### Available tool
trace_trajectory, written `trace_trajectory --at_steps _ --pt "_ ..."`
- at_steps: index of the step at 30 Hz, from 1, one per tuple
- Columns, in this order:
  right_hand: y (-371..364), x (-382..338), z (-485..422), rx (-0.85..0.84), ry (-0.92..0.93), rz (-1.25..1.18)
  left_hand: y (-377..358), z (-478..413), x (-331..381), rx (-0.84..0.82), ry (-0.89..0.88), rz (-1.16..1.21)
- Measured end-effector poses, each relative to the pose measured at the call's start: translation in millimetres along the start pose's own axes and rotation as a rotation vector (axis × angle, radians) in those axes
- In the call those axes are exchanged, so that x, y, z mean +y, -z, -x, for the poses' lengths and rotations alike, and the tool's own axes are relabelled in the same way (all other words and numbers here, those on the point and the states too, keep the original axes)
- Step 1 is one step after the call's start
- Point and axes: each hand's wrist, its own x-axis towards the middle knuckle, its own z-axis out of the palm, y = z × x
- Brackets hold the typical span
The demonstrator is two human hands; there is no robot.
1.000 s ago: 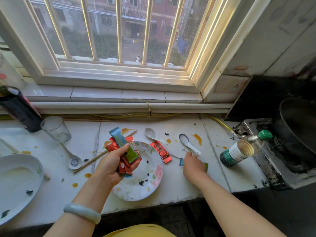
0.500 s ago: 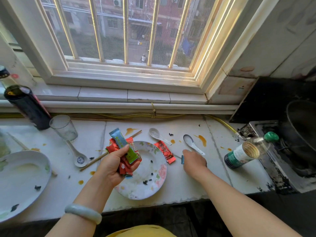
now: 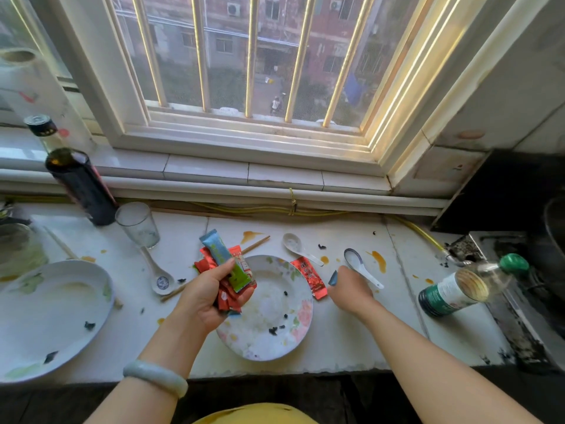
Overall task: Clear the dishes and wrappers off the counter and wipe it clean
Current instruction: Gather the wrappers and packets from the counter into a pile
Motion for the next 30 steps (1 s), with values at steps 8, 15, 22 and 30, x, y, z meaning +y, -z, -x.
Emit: trace_trajectory --at_steps 8,15,22,30 --pt "-6.1 -21.9 -7.0 -0.072 -0.017 -0.164 6.3 -0.8 5.6 0.005 -0.018 0.024" --pt "-10.6 -26.6 -14.8 -0.101 -0.052 -0.156 11.4 -0.5 8.1 0.025 -0.024 0.032" --pt "-1.4 -21.3 -10.1 -0.064 -0.066 -0.205 14.4 -1.1 9.7 0.036 -0.027 0.024" --pt "13.0 -2.2 3.6 0.148 -0.185 -0.494 8.7 -3.2 4.9 0.008 -0.012 0.015"
